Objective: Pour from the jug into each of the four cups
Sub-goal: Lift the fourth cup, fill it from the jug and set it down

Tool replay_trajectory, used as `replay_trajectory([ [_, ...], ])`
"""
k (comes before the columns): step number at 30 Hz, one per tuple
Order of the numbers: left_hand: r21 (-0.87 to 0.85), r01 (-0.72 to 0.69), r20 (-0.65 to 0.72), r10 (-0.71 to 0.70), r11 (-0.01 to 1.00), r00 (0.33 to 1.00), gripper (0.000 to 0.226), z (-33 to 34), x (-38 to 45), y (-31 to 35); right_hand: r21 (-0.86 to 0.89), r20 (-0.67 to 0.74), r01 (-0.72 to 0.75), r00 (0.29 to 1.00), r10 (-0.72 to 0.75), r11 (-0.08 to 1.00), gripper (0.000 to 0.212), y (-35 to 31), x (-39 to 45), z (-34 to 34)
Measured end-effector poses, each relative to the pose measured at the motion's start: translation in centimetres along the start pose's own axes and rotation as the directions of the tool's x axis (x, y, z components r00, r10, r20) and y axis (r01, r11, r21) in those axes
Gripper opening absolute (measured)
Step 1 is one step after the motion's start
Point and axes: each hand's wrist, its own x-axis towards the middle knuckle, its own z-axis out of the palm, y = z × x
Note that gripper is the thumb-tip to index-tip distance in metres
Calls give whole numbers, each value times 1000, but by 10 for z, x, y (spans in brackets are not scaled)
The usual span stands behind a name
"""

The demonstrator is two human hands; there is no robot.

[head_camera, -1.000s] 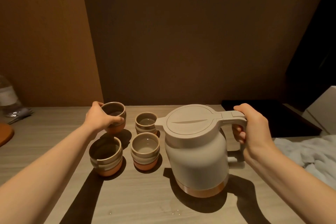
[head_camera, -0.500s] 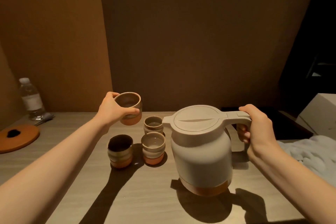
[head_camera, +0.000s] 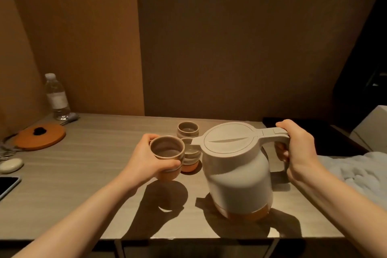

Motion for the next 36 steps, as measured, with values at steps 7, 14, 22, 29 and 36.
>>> replay_trajectory([
  [7, 15, -7, 24, 6, 1000, 1000, 81, 10, -21, -25, -19, 23, -38, 999, 38, 999, 37, 20, -3, 3],
  [14, 9, -31, 27, 30, 999, 999, 80, 19, -26, -41, -38, 35, -72, 997, 73, 997, 36, 30, -3, 6],
  [22, 9, -61, 19, 61, 998, 998, 78, 22, -24, -48, -39, 45, -82, 995, 84, 996, 36, 37, -1, 7],
  [29, 63, -53, 33, 51, 997, 998, 88, 19, -20, -46, -56, 47, -77, 996, 79, 995, 37, 40, -1, 9],
  [36, 156, -87, 21, 85, 984, 996, 92, 18, -16, -44, -101, 68, -52, 996, 59, 994, 39, 38, 1, 14],
])
